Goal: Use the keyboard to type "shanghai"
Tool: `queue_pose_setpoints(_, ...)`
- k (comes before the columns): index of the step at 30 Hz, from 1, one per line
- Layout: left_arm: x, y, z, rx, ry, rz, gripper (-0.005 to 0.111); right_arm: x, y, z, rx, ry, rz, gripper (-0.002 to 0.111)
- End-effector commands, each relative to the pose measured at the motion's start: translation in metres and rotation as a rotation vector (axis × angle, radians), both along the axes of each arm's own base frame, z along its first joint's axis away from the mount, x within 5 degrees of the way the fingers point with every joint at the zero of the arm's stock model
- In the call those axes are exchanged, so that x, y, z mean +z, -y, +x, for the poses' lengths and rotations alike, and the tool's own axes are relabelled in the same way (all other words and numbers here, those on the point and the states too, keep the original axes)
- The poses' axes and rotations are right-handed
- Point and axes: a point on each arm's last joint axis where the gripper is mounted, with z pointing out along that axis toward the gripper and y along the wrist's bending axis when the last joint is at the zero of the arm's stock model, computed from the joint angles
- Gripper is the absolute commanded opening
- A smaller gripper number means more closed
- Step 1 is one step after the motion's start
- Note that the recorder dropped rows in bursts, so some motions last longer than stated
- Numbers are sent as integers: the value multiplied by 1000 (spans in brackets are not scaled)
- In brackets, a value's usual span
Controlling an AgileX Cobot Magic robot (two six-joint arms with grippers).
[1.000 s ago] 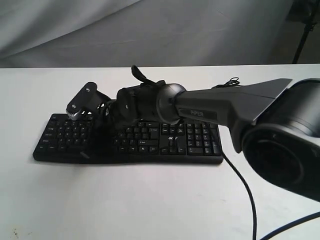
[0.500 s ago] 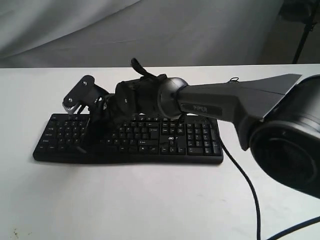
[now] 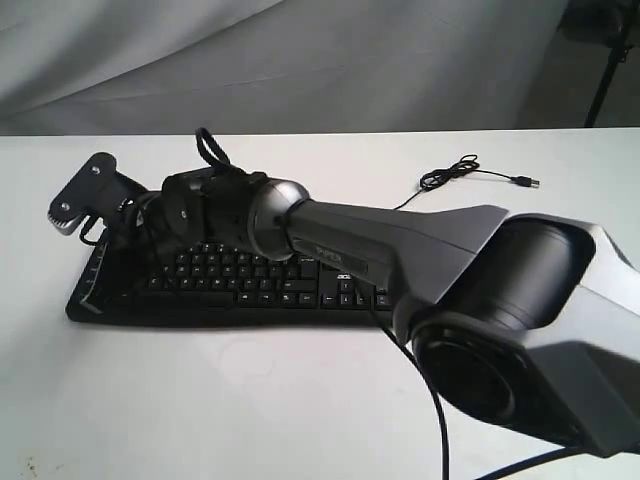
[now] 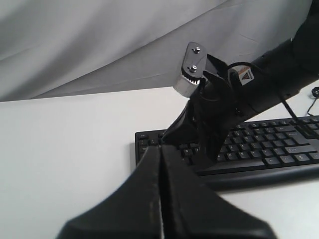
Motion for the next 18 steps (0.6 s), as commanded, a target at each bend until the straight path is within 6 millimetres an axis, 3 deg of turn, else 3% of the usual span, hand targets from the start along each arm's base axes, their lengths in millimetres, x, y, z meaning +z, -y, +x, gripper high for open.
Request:
queue_pose_setpoints(1, -1, 0, 0, -3, 4, -3, 0, 7, -4, 4, -22, 34, 66, 0)
queue_pose_setpoints(6, -1, 0, 0, -3, 4, -3, 0, 9, -5, 5, -30, 46, 92, 0)
queue_pose_setpoints(13, -1, 0, 0, -3, 4, -3, 0, -9, -8, 3, -28, 27, 83, 0)
queue_pose_setpoints(18, -1, 0, 0, -3, 4, -3, 0, -10, -8, 4, -26, 32, 83, 0)
